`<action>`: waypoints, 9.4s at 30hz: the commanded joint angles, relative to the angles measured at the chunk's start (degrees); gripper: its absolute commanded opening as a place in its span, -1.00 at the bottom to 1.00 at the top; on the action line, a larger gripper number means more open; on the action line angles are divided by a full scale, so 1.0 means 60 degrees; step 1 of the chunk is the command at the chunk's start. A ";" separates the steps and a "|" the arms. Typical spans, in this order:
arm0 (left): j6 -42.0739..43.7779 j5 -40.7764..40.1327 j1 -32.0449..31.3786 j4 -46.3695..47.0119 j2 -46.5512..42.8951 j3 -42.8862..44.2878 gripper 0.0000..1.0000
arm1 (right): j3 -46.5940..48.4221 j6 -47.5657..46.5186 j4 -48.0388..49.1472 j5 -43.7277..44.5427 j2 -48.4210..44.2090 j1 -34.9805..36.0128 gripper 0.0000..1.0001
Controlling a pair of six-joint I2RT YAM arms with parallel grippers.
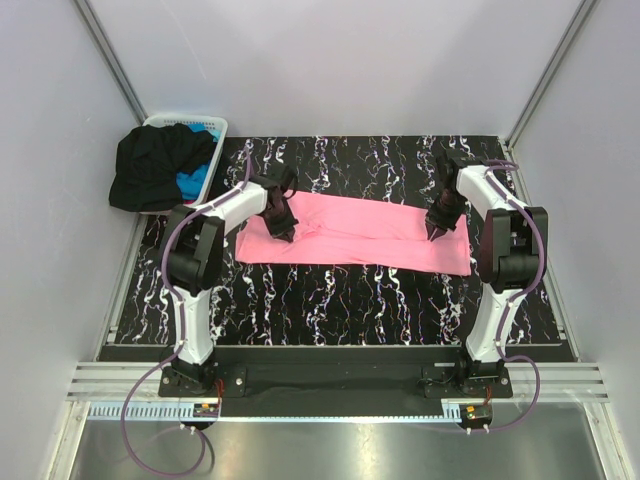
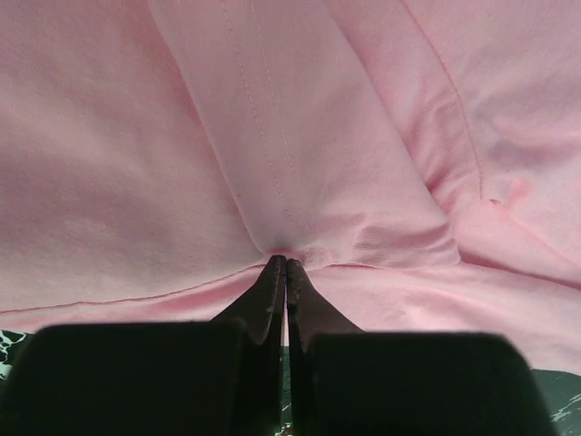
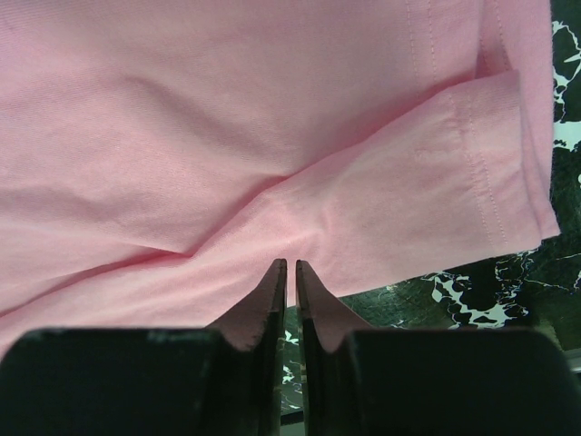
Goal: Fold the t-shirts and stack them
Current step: Fold the tshirt
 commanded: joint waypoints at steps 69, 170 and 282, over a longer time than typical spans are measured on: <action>0.0405 -0.0473 0.0198 -0.0168 -0.0434 0.1283 0.65 | 0.3174 -0.0970 -0.0970 0.1802 0.1823 -0.0006 -0.06; 0.0712 0.1651 -0.0358 0.0169 -0.0523 0.1107 0.76 | 0.8124 -0.2948 -0.0996 -0.0951 0.4075 0.3041 -0.05; 0.1430 0.2002 -0.1734 0.1282 -0.3188 -0.2848 0.84 | 0.3527 -0.1308 0.1872 -0.2080 0.3273 0.3217 0.01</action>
